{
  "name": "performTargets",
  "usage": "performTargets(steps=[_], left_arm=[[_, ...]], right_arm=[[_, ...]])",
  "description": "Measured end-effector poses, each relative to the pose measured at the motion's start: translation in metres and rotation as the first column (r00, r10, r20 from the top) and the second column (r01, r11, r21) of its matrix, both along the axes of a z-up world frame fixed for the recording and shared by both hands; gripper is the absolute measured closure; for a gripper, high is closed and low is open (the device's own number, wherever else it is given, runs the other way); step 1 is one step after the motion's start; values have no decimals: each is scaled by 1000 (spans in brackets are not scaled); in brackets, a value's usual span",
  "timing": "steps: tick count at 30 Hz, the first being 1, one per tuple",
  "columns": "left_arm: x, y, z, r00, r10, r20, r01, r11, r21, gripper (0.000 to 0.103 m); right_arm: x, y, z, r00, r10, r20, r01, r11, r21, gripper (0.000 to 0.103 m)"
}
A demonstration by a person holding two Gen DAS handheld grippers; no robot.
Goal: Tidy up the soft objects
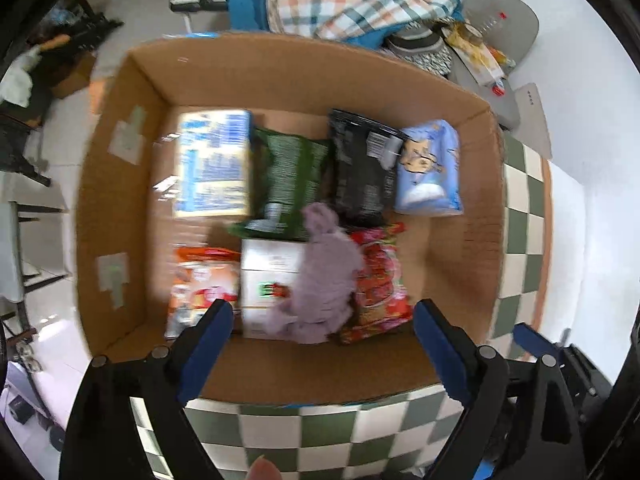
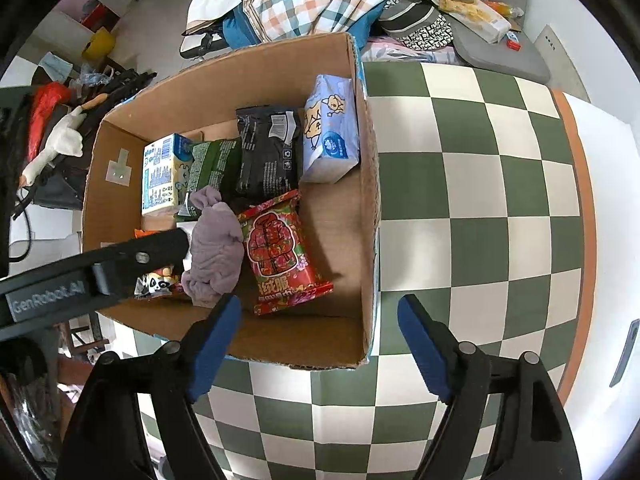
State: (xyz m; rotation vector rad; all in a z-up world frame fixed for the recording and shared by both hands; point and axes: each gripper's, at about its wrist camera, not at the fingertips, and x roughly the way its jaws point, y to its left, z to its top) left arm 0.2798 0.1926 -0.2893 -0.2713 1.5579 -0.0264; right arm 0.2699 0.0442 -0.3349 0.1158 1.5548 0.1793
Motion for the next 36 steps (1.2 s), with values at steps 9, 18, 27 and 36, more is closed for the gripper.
performTargets(steps=[9,18,27,36], left_arm=[[-40,38,24,993,69,100,-82,988,135,11],[-73,32,51,978,46,204,-96,966,242,11],[-92,15,91,957,14,290,-96,958,269,11],[-139,-14,174,912,-12,411,-88,971,223,11]], right_arm=[[-15,12,8,999,24,34,-23,999,-30,0],[-38,22,33,990,51,135,-37,994,-103,0],[-59,7,62,983,24,184,-6,995,-101,0],[-117,-27,164,939,-11,345,31,998,-51,0]])
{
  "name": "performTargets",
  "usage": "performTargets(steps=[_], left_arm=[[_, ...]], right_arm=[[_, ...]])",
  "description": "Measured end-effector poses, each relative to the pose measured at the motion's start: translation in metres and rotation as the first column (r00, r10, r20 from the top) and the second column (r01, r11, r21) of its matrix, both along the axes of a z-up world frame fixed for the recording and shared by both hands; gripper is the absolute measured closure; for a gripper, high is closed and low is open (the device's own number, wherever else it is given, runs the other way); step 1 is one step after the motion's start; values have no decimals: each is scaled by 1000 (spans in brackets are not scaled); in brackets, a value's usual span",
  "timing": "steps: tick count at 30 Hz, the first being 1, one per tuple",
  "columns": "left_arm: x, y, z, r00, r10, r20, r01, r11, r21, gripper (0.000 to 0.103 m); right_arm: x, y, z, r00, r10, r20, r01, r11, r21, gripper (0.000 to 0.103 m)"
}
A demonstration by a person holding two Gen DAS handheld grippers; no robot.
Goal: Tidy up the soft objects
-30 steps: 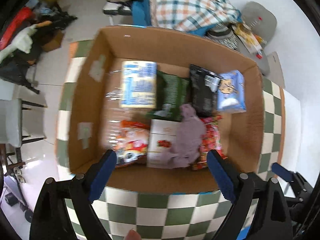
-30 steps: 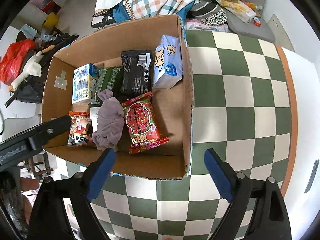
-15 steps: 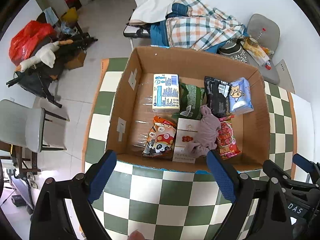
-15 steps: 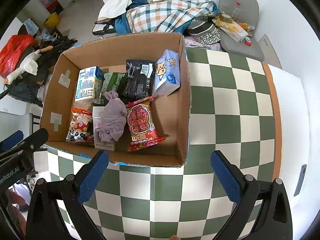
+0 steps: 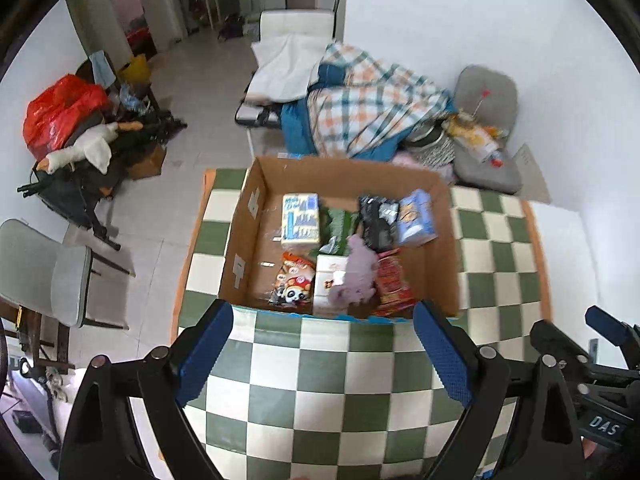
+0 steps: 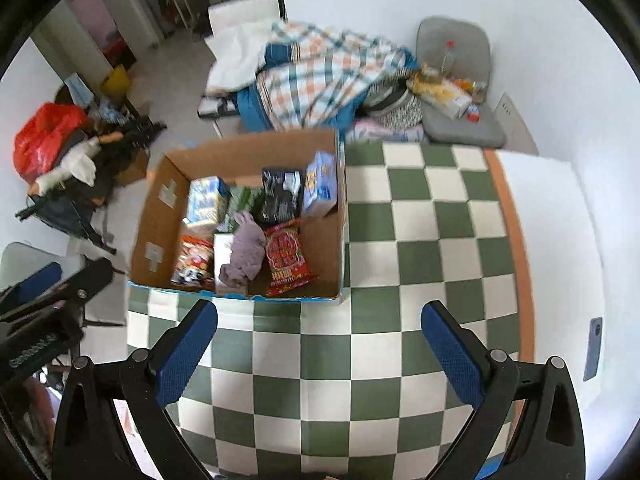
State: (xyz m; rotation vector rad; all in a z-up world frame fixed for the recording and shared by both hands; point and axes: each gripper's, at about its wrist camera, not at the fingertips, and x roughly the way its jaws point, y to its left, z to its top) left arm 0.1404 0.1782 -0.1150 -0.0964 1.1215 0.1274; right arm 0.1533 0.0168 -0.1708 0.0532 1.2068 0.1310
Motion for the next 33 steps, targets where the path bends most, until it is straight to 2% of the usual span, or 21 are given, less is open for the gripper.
performTargets(steps=[5,12,20,33], left_arm=[[-26,-12,39,998,-2,61,2,1000,1,11],[-54,-24,76,992,-13,122,8,999,39,11],[-72,-30,92,989,-13,148,6,999,46,11],[-80,-32,93,990,-5,142,-1,999,40,11]], right_arm=[[-38,-15,63,992,-10,123,10,1000,3,0],[-73,-31,105,986,-7,166,4,1000,16,0],[-88,-39,121,983,-11,184,10,1000,10,0],[-91,-48,132,979,-20,205,19,1000,8,0]])
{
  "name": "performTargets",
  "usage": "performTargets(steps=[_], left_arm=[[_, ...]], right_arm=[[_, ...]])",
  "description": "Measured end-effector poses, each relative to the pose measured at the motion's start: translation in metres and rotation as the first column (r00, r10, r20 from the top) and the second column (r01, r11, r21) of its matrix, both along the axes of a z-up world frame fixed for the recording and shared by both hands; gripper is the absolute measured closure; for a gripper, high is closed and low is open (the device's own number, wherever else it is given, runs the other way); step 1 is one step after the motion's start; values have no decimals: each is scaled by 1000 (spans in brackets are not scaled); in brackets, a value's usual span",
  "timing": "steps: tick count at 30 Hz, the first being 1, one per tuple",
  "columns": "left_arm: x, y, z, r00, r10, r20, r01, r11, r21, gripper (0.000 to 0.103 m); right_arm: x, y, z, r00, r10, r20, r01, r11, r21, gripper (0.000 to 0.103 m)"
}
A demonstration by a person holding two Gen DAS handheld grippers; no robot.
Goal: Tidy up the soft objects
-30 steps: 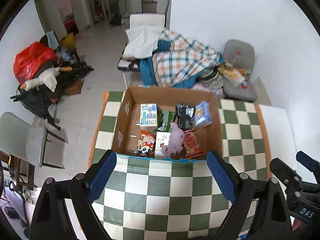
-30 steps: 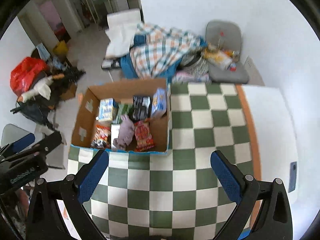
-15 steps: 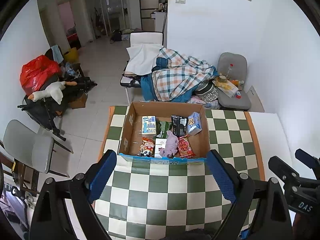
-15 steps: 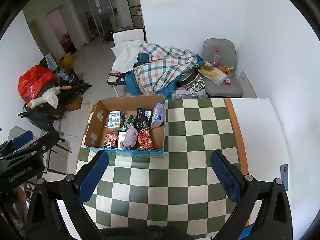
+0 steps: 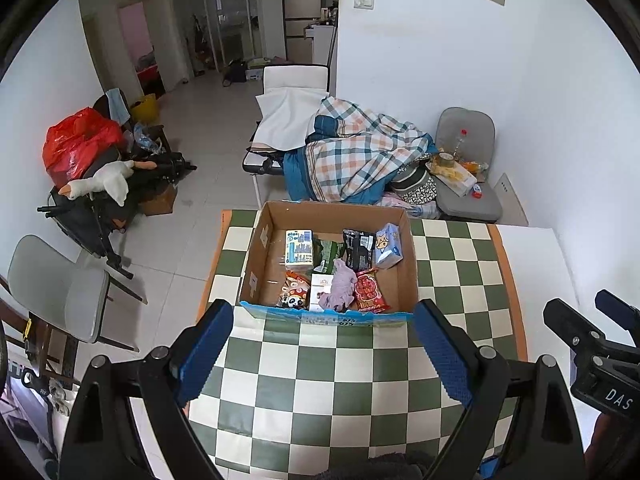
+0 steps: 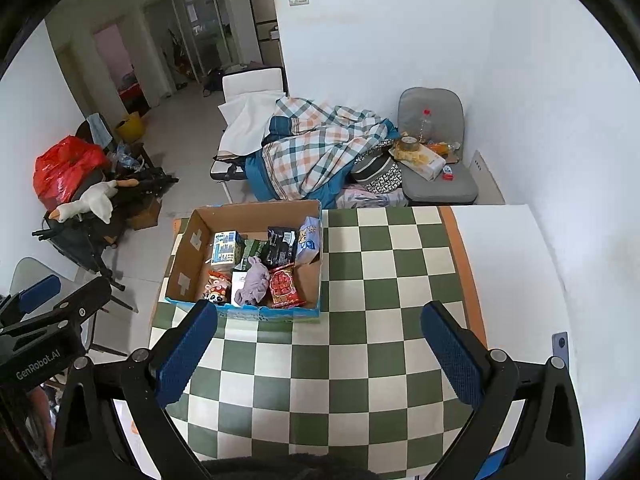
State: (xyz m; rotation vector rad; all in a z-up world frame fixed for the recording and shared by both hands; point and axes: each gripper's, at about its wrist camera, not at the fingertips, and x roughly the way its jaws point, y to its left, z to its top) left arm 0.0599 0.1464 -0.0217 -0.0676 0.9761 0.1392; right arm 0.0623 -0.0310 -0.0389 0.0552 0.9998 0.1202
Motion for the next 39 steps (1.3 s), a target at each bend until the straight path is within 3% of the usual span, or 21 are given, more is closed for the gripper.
performTargets(steps=[39], left_arm=[[-5,8,4,1000,16,3,-16,1000,6,11]], right_arm=[[8,-1,12,1000,-8,22,8,1000,-28,0]])
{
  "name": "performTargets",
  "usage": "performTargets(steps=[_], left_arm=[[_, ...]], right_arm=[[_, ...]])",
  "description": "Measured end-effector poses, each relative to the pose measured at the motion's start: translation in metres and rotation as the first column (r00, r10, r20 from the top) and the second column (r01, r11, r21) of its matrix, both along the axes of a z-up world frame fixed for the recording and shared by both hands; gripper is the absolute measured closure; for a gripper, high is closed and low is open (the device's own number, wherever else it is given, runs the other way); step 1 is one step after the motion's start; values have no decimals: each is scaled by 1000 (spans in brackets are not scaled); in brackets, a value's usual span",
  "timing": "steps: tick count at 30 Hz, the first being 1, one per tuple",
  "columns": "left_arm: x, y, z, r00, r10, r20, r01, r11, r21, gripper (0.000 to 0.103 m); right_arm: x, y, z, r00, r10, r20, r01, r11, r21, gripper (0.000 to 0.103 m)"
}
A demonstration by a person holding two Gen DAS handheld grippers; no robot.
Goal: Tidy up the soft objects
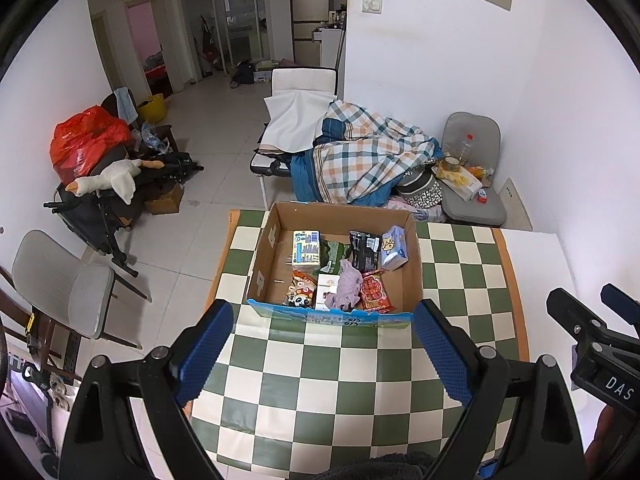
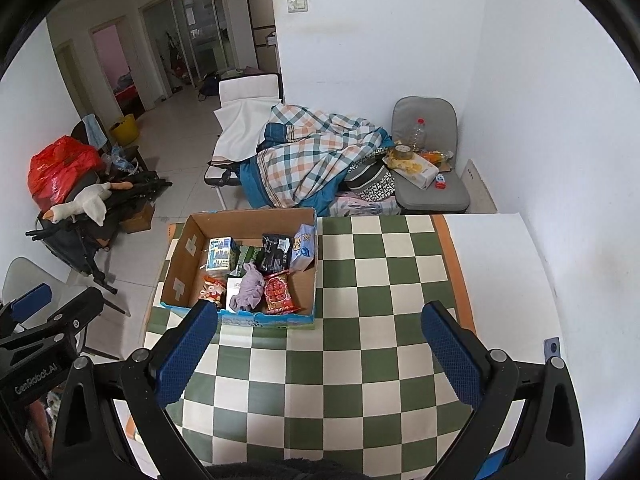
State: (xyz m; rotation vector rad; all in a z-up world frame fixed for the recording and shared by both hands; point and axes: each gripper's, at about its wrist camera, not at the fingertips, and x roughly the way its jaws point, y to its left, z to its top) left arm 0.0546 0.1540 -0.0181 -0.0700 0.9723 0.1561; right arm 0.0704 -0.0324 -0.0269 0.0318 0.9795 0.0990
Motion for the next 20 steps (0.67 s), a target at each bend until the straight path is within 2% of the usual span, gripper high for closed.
performTargets(steps=[20], left_arm=[[-2,2,5,1000,9,5,-9,1000,5,11]], right_arm=[[1,1,3,1000,5,6,-5,1000,-10,0]])
